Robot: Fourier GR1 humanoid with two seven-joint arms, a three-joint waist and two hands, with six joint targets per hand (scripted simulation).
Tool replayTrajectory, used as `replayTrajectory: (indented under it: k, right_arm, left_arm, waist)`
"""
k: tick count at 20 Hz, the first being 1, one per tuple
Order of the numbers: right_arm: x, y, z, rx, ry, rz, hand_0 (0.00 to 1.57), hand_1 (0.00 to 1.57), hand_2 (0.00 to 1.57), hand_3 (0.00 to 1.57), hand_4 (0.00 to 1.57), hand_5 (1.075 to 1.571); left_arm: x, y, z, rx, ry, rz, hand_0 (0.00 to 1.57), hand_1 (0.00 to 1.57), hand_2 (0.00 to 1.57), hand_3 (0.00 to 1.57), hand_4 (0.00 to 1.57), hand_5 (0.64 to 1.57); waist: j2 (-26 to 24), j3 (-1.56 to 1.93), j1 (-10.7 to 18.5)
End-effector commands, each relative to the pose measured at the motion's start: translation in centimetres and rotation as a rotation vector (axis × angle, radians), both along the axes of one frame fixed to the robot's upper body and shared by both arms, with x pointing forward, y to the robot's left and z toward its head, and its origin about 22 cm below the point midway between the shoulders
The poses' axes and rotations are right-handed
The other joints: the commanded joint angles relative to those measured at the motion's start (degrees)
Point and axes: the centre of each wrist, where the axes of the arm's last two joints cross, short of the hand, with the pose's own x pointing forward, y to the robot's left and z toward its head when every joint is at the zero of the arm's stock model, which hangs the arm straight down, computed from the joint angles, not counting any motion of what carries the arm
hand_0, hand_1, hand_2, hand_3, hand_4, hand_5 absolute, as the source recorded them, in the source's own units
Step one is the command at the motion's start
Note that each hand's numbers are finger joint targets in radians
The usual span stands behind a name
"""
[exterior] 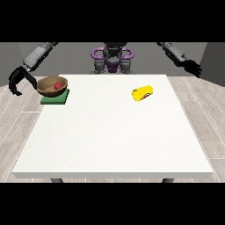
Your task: Pick the cup and pour the ball into the bowl, then pick the bowl and place it on the pad
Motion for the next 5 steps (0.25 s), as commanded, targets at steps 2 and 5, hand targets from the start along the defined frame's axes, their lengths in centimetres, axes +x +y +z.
replayTrajectory:
  k: [2,5]
  right_arm:
    - [0.2,-0.1,0.6,0.036,-0.023,0.055,0.00,0.00,0.44,0.00,0.00,1.295]
    - [3.1,3.0,0.5,0.121,-0.085,0.193,0.00,0.00,0.10,0.37,0.50,1.371]
  left_arm:
    - [-0.8,0.2,-1.0,-0.015,0.033,0.020,0.00,0.00,0.00,0.00,0.88,1.213]
    - [-1.5,0.6,-2.9,-0.020,0.176,-0.006,0.00,0.00,0.00,0.00,0.88,1.213]
  waist:
    - [-2.22,-0.02,-1.74]
    - [-9.53,-0.16,-0.75]
